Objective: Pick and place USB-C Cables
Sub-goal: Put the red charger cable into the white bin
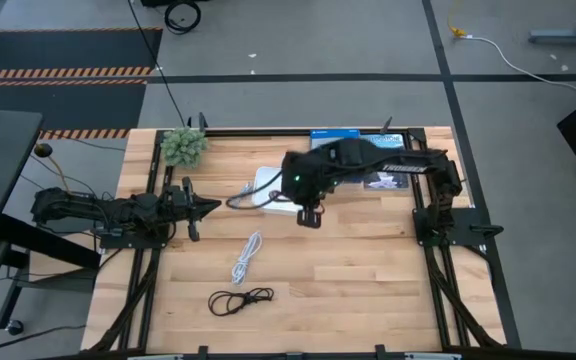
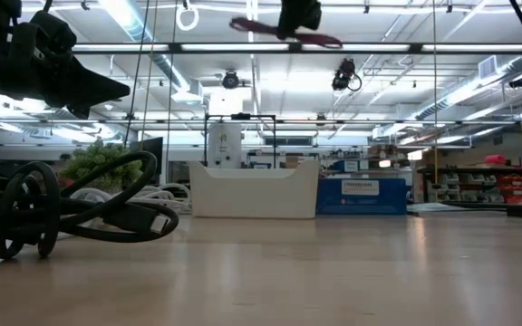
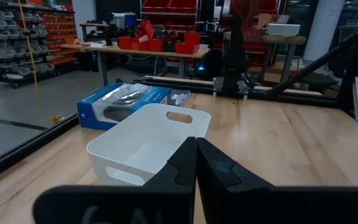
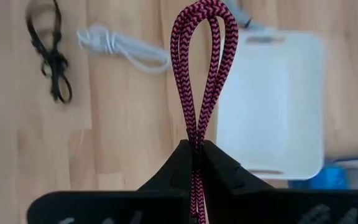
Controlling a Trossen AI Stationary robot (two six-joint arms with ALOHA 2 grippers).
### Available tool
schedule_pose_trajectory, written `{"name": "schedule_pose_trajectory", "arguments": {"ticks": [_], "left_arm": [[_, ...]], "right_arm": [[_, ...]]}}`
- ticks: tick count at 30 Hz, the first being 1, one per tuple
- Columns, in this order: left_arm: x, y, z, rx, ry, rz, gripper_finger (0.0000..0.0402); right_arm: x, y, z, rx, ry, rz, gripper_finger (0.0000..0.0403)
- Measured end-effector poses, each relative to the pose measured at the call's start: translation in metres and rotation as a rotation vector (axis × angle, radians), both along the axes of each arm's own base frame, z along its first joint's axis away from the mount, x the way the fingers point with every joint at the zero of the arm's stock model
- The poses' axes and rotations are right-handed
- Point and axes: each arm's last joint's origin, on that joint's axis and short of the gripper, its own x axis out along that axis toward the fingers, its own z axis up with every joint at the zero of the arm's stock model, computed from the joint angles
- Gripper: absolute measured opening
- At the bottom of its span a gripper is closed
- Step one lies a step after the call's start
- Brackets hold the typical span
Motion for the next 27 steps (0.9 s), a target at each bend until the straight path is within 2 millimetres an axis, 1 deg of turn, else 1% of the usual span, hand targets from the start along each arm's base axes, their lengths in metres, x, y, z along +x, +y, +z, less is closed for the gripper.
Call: {"name": "schedule_pose_trajectory", "arguments": {"ticks": [8, 12, 14, 16, 21, 27], "left_arm": [[0.0, 0.0, 0.0, 0.0, 0.0, 0.001, 0.0013], [0.0, 0.0, 0.0, 0.0, 0.0, 0.0, 0.0014], [0.0, 0.0, 0.0, 0.0, 0.0, 0.0, 0.0013], [0.0, 0.0, 0.0, 0.0, 0.0, 0.0, 0.0014], [0.0, 0.0, 0.0, 0.0, 0.0, 0.0, 0.0014], [0.0, 0.0, 0.0, 0.0, 0.001, 0.0, 0.0013]], "right_arm": [[-0.013, -0.008, 0.056, -0.004, -0.196, -0.016, 0.002], [-0.024, -0.012, 0.073, 0.002, -0.297, -0.031, 0.002], [-0.033, -0.014, 0.084, 0.002, -0.336, -0.042, 0.002], [-0.041, -0.016, 0.091, 0.0, -0.357, -0.052, 0.002], [-0.053, -0.023, 0.1, -0.036, -0.385, -0.083, 0.002], [-0.054, -0.026, 0.103, -0.047, -0.406, -0.088, 0.002]]}}
